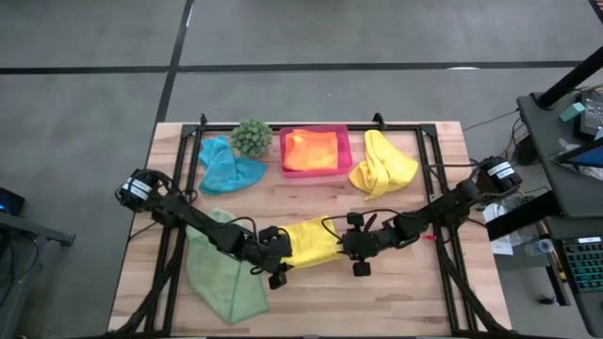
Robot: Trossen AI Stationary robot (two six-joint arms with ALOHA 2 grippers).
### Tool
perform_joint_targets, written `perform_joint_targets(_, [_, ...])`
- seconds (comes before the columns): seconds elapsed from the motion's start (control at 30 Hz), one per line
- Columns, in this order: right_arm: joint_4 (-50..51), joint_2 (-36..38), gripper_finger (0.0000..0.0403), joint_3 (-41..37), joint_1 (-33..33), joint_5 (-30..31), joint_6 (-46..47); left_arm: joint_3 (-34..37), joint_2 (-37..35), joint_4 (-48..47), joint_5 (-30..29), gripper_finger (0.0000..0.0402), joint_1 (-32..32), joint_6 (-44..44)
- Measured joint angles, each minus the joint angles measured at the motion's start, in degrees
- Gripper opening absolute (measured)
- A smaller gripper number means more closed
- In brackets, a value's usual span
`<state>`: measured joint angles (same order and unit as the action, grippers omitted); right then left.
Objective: Fold microfiber towels
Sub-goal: Fold the bottom yellow microfiber towel
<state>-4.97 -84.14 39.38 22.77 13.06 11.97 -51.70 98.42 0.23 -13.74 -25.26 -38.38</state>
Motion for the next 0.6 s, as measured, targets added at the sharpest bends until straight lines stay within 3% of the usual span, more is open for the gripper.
perform_joint_targets(0.2, [0.2,3.0,0.0150,0.0,-0.7,0.4,-2.3,0.0,-0.2,0.8,0.0,0.0178,0.3,0.2])
perform_joint_targets(0.33, [-1.6,3.2,0.0157,-0.1,-0.7,4.5,-5.0,-0.1,-0.2,1.4,0.0,0.0179,1.2,1.7])
perform_joint_targets(0.6, [-18.2,1.2,0.0141,-4.8,-1.1,5.6,-8.0,-0.5,-0.2,2.9,0.0,0.0178,4.0,5.8])
